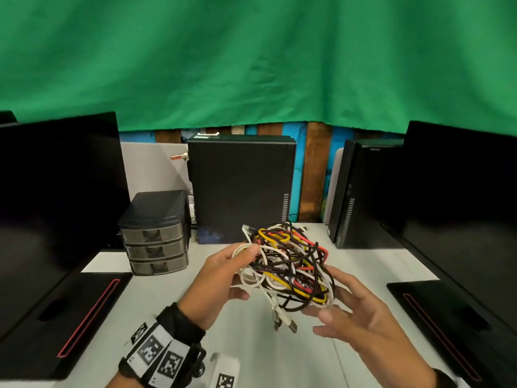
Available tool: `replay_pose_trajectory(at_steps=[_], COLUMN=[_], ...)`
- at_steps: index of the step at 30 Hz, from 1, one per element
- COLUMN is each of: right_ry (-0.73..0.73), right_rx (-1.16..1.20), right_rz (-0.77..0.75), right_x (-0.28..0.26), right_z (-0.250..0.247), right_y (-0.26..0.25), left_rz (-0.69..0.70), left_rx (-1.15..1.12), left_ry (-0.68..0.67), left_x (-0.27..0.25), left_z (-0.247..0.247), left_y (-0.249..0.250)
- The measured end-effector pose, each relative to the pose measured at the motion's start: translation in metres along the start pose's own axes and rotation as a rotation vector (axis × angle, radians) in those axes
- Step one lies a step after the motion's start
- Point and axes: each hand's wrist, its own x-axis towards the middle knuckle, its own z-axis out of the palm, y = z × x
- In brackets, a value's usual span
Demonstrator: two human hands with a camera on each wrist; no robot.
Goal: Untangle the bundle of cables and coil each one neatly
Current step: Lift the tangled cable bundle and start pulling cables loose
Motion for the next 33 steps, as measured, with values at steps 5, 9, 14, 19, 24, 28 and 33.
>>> replay_pose_trajectory(at_steps=[5,9,14,19,24,28,33], right_ry=[0.146,0.214,0.216,0.093,0.267,0.314,0.299], right_rx=[-0.110,-0.180,-0.265,-0.278,-0.357,-0.460,-0.460], right_rz=[-0.071,-0.050,-0.017,0.067,-0.041,-0.062,-0.124], right_x=[-0.013,-0.018,-0.020,-0.021,-0.014,-0.015,-0.014], right_z=[-0.012,-0.023,-0.026,-0.027,-0.028,-0.035,-0.040], right_y=[0.002,0.004,0.004,0.009,0.009,0.009,0.012], left_rz=[-0.187,-0.282,-0.473,-0.639,-0.626,-0.634,-0.609], left_rx=[0.002,0.020,-0.009,-0.339,-0.504,-0.593,-0.774], left_ry=[-0.096,-0.125,-0.195,-0.227,-0.184,-0.172,-0.255], left_x=[0.003,0.008,0.007,0.009,0.015,0.015,0.014], left_z=[0.015,0.025,0.031,0.032,0.024,0.029,0.025], left_y=[-0.007,-0.020,-0.035,-0.039,-0.051,-0.056,-0.047])
